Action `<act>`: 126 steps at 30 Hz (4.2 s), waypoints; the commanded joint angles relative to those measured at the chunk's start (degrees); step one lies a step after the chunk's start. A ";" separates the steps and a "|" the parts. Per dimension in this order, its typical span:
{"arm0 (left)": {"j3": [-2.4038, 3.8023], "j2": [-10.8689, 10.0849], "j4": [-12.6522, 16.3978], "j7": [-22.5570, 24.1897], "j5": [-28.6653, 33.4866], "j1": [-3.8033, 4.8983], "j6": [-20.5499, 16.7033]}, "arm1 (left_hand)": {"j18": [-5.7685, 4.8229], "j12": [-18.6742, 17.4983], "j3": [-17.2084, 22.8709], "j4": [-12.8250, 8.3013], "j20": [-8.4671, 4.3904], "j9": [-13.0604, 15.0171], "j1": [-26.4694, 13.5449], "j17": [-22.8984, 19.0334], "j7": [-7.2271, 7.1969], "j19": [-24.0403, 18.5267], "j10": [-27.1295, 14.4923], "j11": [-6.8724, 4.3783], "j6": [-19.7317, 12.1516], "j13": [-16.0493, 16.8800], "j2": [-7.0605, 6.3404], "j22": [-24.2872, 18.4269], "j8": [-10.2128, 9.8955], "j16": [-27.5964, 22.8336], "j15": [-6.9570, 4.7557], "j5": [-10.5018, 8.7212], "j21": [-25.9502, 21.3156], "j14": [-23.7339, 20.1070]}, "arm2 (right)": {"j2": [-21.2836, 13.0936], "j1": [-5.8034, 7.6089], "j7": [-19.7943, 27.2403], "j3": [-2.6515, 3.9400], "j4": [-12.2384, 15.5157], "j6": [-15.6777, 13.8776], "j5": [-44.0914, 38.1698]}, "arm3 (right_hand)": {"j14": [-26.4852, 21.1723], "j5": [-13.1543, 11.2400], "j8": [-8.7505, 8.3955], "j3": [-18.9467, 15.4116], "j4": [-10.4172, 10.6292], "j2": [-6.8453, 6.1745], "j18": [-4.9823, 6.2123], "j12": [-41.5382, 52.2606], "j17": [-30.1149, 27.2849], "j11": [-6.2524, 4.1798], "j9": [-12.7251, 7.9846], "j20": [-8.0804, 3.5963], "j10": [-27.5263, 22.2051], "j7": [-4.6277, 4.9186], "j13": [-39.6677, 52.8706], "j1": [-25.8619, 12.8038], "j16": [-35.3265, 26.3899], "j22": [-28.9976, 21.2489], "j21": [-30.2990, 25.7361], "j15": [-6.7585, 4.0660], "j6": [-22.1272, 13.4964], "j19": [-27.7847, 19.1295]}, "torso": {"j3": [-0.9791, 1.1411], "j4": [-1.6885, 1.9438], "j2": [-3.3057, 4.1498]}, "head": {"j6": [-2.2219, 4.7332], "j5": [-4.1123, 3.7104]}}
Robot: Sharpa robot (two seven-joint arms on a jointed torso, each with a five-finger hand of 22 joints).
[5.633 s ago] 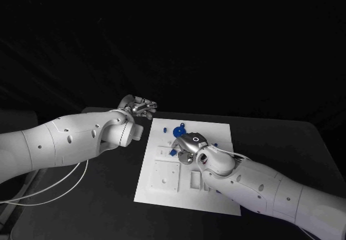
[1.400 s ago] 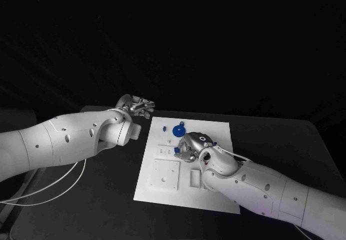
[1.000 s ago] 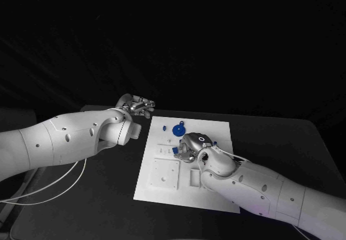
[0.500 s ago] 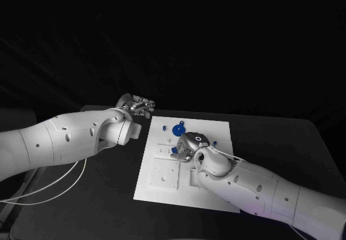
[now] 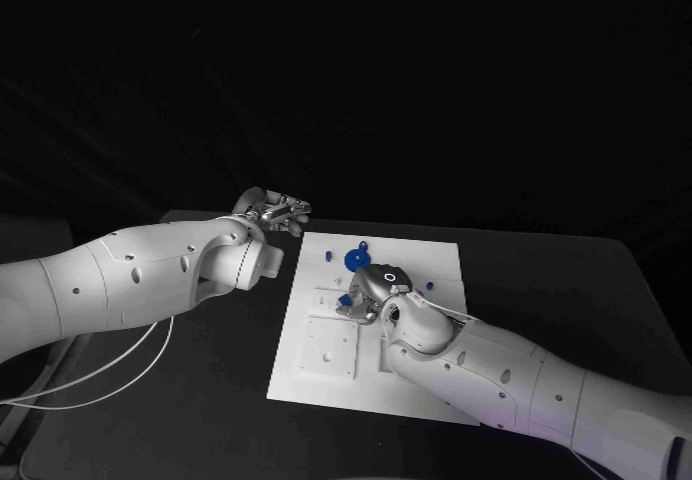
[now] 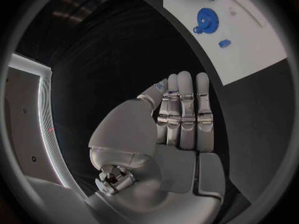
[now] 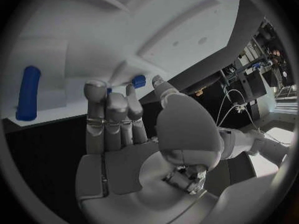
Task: Assemble the parts on the task board
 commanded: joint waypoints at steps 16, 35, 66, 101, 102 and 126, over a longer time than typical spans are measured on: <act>0.03 0.38 -0.03 -0.07 0.14 0.08 0.50 | 0.44 -0.22 0.12 0.17 0.03 -0.02 0.18 0.03 0.08 0.03 -0.34 0.12 -0.32 -0.08 -0.66 -0.06 0.17 -0.26 0.13 -0.45 -0.28 -0.17 | 1.61 -0.21 -0.88 -0.32 -1.78 -0.53 -3.52 | 0.19 3.17 0.12 9.52 -8.78 1.57 -0.46 -0.14 0.18 -0.53 -0.39 -0.52 0.14 -0.17 0.35 2.66 -0.31 -0.14 0.17 -0.53 0.98 2.75 | 0.08 -0.04 -0.05 | -0.37 0.22; 0.03 0.20 0.00 -0.12 0.14 0.08 0.56 | 0.46 -0.22 0.16 0.12 0.01 -0.04 0.26 0.02 0.10 0.02 -0.35 0.12 -0.34 -0.08 -0.66 0.01 0.17 -0.27 0.13 -0.37 -0.25 -0.16 | 0.27 -0.40 1.40 -0.40 -0.88 -1.88 -2.44 | 0.02 24.25 0.12 18.06 -18.72 3.52 -0.19 -0.31 -0.06 -0.28 -2.41 -0.38 -0.32 0.95 0.29 -2.03 -0.30 0.77 0.47 -0.35 -0.19 2.61 | 0.13 -0.04 -0.01 | -0.34 0.37; 0.03 0.03 0.02 -0.17 0.14 0.08 0.64 | 0.46 -0.22 0.16 0.12 0.01 -0.04 0.26 0.02 0.10 0.02 -0.35 0.12 -0.34 -0.08 -0.66 0.01 0.17 -0.27 0.13 -0.37 -0.25 -0.16 | -1.79 -0.50 4.61 -0.40 1.25 -2.94 -0.40 | -0.21 21.57 0.17 9.00 -16.32 0.72 0.40 -1.65 -0.89 0.69 -7.20 0.25 -1.52 2.42 -0.96 -0.46 -1.27 0.28 -1.83 0.28 -6.08 2.54 | 0.04 -0.04 -0.05 | -0.68 0.47; 0.01 0.00 0.14 -0.15 0.11 0.08 0.62 | 0.47 -0.22 0.17 0.06 0.02 -0.10 0.30 0.00 0.13 0.00 -0.38 0.13 -0.41 -0.08 -0.74 0.21 0.16 -0.27 0.13 -0.41 -0.26 -0.15 | -1.90 -0.49 5.26 -0.40 1.35 -3.58 0.66 | -0.14 18.71 0.12 7.50 -15.85 1.15 0.69 -1.33 -0.20 0.83 -7.76 0.47 -1.73 2.60 -1.60 0.48 -1.15 0.72 -1.87 0.42 -6.79 2.69 | -0.04 0.02 0.02 | -0.98 0.39; 0.01 0.01 0.14 -0.15 0.11 0.08 0.62 | 0.47 -0.22 0.17 0.06 0.02 -0.10 0.30 0.00 0.13 0.00 -0.38 0.13 -0.41 -0.08 -0.74 0.21 0.16 -0.27 0.13 -0.41 -0.26 -0.15 | -1.72 -0.49 5.31 -0.40 1.12 -3.58 0.75 | -0.15 18.09 0.12 7.46 -15.74 1.20 0.69 -1.34 -0.23 0.84 -7.76 0.47 -1.74 2.60 -1.61 0.53 -1.19 0.74 -1.82 0.42 -6.77 2.69 | -0.02 0.01 0.02 | -0.99 0.39; 0.01 0.30 0.06 -0.22 0.10 0.08 0.67 | 0.49 -0.20 0.21 0.04 0.01 -0.13 0.34 0.01 0.14 0.01 -0.38 0.14 -0.38 -0.08 -0.68 0.37 0.18 -0.24 0.12 -0.39 -0.25 -0.14 | 0.79 -0.66 5.94 -0.40 -1.75 -2.73 1.72 | -0.05 12.84 0.12 8.13 -13.98 2.06 0.51 -0.88 0.06 0.65 -7.72 0.38 -1.49 2.08 -1.33 1.25 -0.95 0.83 -1.44 0.33 -4.67 2.70 | 0.01 0.00 0.05 | -1.22 0.53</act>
